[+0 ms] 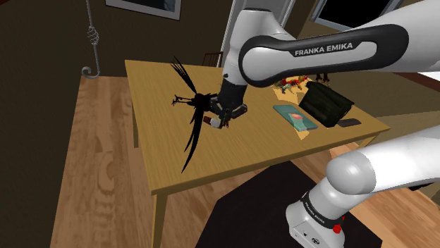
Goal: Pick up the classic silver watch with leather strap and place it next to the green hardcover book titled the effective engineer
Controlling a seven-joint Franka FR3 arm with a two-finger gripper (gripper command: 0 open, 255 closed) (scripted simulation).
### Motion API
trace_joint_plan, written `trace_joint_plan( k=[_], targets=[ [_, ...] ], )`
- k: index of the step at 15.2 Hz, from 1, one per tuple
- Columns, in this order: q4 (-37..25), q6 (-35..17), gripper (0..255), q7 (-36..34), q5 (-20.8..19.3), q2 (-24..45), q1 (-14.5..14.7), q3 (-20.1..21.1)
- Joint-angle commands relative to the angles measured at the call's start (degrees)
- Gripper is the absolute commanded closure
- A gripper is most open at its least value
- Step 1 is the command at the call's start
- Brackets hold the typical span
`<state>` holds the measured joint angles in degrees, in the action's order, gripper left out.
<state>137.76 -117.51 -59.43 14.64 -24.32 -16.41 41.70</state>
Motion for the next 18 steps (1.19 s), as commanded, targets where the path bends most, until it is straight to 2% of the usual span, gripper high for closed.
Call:
trace_joint_plan(
  k=[1, 6, 13, 14, 15, 18],
  targets=[
    [-1.0, 2.0, 255, 0.3, 0.2, -1.1, 0.3, -0.7],
    [0.8, 2.3, 255, 6.4, -0.9, -2.5, -1.3, -5.7],
    [2.2, 1.1, 255, 16.1, -4.4, -1.9, -5.6, -13.0],
    [1.8, 1.6, 255, 14.5, -3.8, -2.2, -4.9, -12.0],
    [1.8, 1.6, 0, 14.5, -3.8, -2.2, -4.9, -12.0],
    [-8.7, 11.9, 0, 0.7, -13.9, 3.2, -7.8, -2.0]
  ],
)
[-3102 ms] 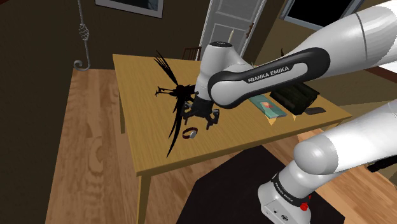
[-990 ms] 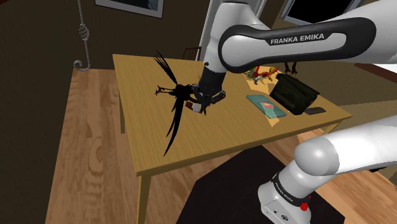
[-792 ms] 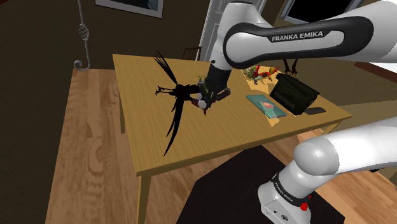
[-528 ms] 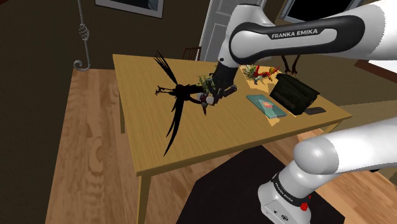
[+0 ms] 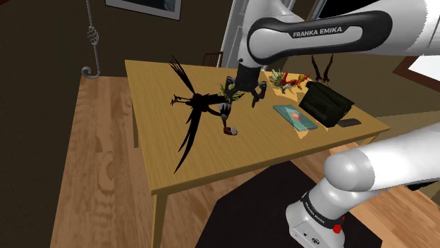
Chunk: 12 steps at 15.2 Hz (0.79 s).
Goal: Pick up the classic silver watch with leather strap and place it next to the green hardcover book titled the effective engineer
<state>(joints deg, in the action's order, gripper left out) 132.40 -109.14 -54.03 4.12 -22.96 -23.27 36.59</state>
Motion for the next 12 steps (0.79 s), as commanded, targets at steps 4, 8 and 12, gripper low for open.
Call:
trace_joint_plan(
  k=[4, 8, 12],
  targets=[
    [-12.5, 12.7, 0, -16.2, -12.6, 10.2, -3.2, 12.1],
    [-9.2, 9.6, 0, -16.1, -12.6, 9.8, -3.3, 11.7],
    [-7.2, 7.6, 0, -16.1, -12.7, 9.7, -3.3, 11.5]
  ],
)
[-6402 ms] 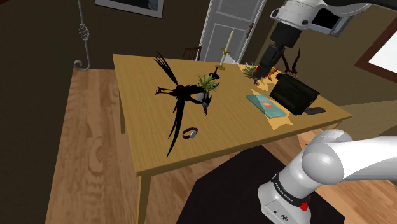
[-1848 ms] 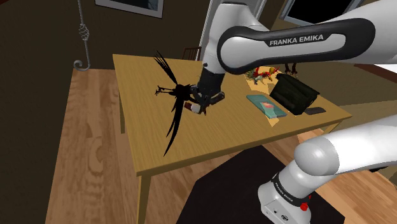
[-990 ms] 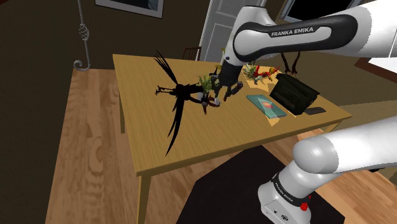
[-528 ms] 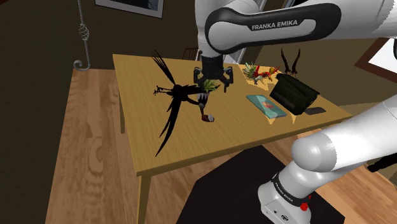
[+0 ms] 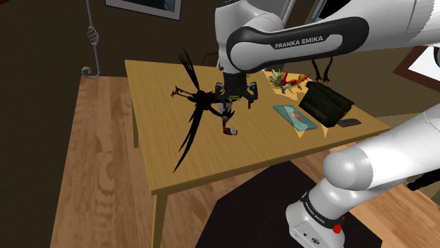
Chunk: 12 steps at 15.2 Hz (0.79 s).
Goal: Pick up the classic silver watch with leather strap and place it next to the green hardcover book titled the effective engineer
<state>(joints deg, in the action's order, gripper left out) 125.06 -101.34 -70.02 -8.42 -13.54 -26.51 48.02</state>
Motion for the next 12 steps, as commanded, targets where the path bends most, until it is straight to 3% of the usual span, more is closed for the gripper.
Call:
trace_joint_plan(
  k=[1, 6, 7, 12],
  targets=[
    [0.2, -0.2, 0, -0.1, -0.2, 0.3, -0.1, 0.0],
    [0.2, -0.2, 0, -0.1, -0.2, 0.3, -0.1, 0.0],
    [0.2, -0.2, 255, -0.1, -0.2, 0.3, -0.1, 0.0],
    [0.2, -0.2, 255, -0.1, -0.2, 0.3, -0.1, 0.1]
  ],
)
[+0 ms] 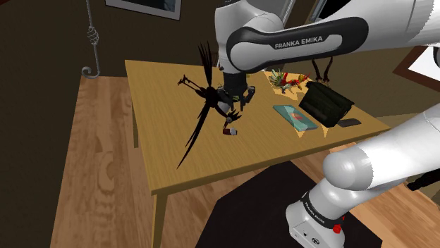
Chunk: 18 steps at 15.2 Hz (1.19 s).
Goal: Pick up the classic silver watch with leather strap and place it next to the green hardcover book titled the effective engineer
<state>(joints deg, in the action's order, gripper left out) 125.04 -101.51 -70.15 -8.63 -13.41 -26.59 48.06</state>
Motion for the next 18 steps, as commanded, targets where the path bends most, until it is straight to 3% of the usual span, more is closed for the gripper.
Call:
trace_joint_plan(
  k=[1, 8, 9, 12, 15, 16, 18],
  targets=[
    [0.2, 0.0, 255, 0.0, 0.0, 0.2, 0.0, 0.0],
    [-0.9, 1.4, 255, 0.7, 0.4, -0.6, 0.1, -0.3],
    [-0.9, 1.4, 0, 0.7, 0.4, -0.6, 0.1, -0.3],
    [2.4, -2.5, 0, -8.0, -4.4, 2.3, 0.0, 4.4],
    [4.3, -4.9, 0, -18.9, -11.9, 8.2, -0.7, 9.6],
    [4.5, -5.1, 0, -21.9, -14.3, 10.2, -0.8, 10.7],
    [5.7, -6.4, 0, -22.3, -15.0, 10.6, -0.8, 10.2]
  ],
)
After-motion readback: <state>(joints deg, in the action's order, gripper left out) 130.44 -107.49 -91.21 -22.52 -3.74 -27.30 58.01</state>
